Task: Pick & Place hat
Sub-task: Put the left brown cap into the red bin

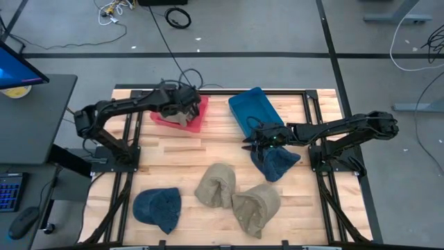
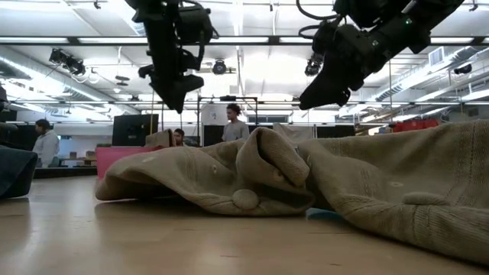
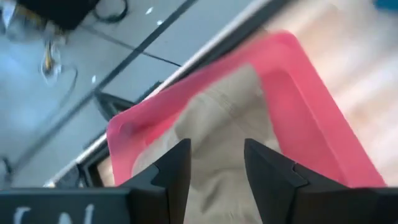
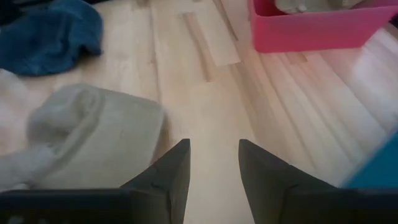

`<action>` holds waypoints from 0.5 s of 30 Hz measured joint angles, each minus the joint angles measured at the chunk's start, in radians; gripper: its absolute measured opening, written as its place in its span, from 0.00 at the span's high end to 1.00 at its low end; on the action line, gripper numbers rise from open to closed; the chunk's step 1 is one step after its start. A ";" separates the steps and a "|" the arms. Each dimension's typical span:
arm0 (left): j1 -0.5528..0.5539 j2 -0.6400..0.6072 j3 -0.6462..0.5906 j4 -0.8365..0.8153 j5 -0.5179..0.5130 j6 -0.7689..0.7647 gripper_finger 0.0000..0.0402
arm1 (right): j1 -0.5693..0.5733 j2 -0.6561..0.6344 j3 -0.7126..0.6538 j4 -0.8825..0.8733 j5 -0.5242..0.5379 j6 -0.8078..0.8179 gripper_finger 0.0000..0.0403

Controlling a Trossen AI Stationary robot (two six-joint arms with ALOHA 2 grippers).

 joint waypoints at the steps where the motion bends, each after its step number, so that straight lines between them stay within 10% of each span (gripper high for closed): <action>1: -0.017 0.000 0.000 -0.016 0.000 0.025 0.62 | 0.002 0.000 0.000 0.006 -0.012 0.002 0.65; 15: -0.301 -0.105 -0.002 -0.062 0.009 0.227 0.66 | 0.136 0.000 0.014 0.109 -0.102 -0.002 0.65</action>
